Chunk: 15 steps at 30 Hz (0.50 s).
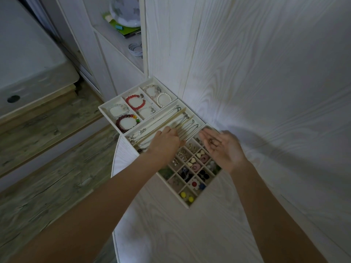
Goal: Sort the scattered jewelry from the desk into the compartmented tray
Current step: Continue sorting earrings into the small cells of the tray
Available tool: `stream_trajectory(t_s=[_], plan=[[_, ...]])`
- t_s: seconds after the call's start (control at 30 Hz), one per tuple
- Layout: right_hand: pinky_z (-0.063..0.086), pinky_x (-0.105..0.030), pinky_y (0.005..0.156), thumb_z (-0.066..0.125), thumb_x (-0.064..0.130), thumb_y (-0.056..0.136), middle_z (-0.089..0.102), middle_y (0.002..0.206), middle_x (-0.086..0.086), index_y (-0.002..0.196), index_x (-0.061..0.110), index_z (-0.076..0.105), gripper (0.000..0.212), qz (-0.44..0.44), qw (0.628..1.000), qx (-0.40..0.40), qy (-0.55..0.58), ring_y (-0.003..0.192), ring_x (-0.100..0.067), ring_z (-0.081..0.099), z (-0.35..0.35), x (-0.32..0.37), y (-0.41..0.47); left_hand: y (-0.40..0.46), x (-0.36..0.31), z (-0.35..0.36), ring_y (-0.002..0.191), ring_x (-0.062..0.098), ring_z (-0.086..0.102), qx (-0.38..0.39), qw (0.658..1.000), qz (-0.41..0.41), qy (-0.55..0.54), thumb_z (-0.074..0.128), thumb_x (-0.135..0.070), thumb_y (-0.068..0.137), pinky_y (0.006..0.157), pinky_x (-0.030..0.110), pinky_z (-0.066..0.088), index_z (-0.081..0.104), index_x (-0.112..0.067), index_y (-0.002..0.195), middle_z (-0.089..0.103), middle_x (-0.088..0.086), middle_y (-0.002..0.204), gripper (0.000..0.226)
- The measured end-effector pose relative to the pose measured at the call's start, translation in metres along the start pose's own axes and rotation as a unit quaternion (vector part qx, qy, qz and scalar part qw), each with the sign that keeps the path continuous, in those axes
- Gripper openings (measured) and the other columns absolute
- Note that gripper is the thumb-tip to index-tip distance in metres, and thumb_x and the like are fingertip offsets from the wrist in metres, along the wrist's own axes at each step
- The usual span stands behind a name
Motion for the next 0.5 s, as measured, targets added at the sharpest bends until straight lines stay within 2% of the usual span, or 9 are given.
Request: stream_trajectory(t_s=[0.07, 0.17, 0.3, 0.5], plan=[[0.054, -0.031, 0.09, 0.036, -0.006, 0.094, 0.061, 0.12, -0.023, 0.121, -0.009, 0.053, 0.032, 0.001, 0.999, 0.03, 0.029, 0.109, -0.029, 0.063, 0.0001, -0.0006, -0.002, -0.0008, -0.0001, -0.0005, 0.127, 0.027, 0.032, 0.001, 1.0, -0.002, -0.004, 0.047, -0.003, 0.092, 0.104, 0.039, 0.034, 0.041, -0.026, 0.141, 0.04, 0.011, 0.134, 0.054], [0.055, -0.028, 0.087, 0.031, -0.015, 0.093, 0.059, 0.122, -0.026, 0.123, -0.01, 0.051, 0.037, -0.007, 0.999, 0.047, -0.004, 0.11, -0.029, 0.063, 0.0, -0.0002, -0.003, -0.0029, -0.0007, -0.0009, 0.127, 0.027, 0.032, 0.0, 1.0, -0.008, -0.015, 0.045, -0.006, 0.093, 0.105, 0.039, 0.033, 0.043, -0.023, 0.139, 0.04, 0.01, 0.134, 0.049], [0.056, -0.026, 0.083, 0.033, -0.016, 0.093, 0.063, 0.117, -0.025, 0.119, -0.01, 0.054, 0.034, -0.022, 0.997, 0.045, -0.056, 0.106, -0.028, 0.065, 0.0006, 0.0022, -0.0047, -0.0014, 0.0, -0.0014, 0.127, 0.026, 0.032, -0.003, 1.0, -0.013, -0.022, 0.048, -0.005, 0.092, 0.107, 0.04, 0.032, 0.045, -0.026, 0.138, 0.039, 0.01, 0.134, 0.05], [0.055, -0.026, 0.085, 0.048, -0.009, 0.09, 0.068, 0.107, -0.021, 0.111, -0.007, 0.06, 0.024, -0.067, 0.976, 0.03, -0.207, 0.099, -0.025, 0.068, 0.0005, 0.0047, -0.008, 0.001, 0.0, -0.0001, 0.128, 0.027, 0.032, 0.008, 1.0, -0.008, -0.023, 0.049, -0.006, 0.091, 0.107, 0.042, 0.032, 0.046, -0.028, 0.137, 0.038, 0.01, 0.135, 0.051]])
Point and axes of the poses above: each hand's wrist, its own y-axis towards the middle knuckle, its own z-axis out of the palm, x = y × z, the point moved 5 cm from there along y, towards the middle knuckle
